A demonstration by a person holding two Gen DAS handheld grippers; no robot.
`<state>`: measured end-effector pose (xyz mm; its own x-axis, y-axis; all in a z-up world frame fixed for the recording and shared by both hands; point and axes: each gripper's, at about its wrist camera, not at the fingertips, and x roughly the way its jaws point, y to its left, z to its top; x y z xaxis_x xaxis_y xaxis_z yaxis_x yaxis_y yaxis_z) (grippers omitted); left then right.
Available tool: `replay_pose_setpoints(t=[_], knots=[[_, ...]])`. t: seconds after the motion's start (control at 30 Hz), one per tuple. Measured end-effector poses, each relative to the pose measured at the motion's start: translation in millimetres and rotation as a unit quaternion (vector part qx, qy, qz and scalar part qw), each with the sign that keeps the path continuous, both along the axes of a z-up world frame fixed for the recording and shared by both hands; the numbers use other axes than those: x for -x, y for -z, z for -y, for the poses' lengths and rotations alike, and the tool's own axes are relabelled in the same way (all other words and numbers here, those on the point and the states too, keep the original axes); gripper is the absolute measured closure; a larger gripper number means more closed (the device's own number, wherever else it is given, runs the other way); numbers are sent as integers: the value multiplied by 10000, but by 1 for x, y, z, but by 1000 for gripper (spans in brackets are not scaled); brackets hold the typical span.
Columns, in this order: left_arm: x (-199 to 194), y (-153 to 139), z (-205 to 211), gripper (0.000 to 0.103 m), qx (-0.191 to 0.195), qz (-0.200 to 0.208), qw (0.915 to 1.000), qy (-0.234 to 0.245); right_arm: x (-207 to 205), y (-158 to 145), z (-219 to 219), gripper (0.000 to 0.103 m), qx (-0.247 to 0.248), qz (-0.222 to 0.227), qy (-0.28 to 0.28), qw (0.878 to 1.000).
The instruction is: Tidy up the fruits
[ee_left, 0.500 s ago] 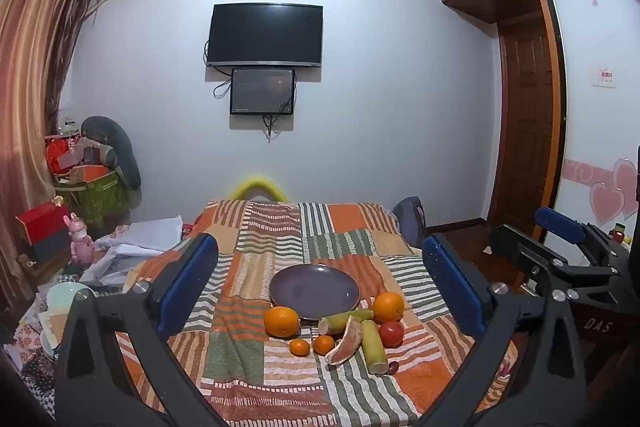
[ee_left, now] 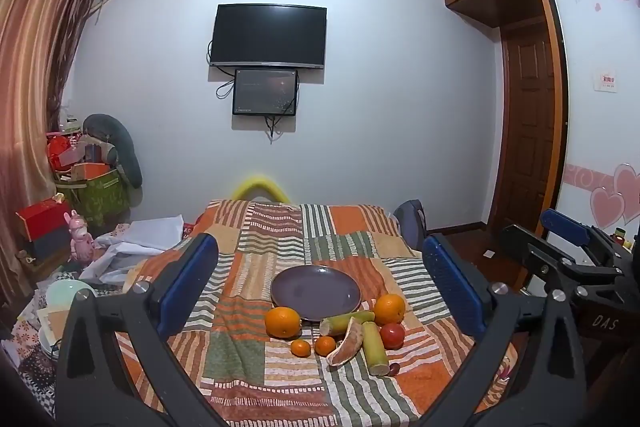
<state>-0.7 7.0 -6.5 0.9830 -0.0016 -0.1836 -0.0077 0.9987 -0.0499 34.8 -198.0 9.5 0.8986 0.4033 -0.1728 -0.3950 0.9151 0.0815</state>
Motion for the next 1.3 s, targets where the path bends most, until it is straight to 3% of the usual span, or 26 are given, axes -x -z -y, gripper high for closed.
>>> replay_pose_setpoints(t=[1.3], knots=[[2,-3,3,0,-35,25,10000,27,1,-3,5,0,47,41,75,10000]])
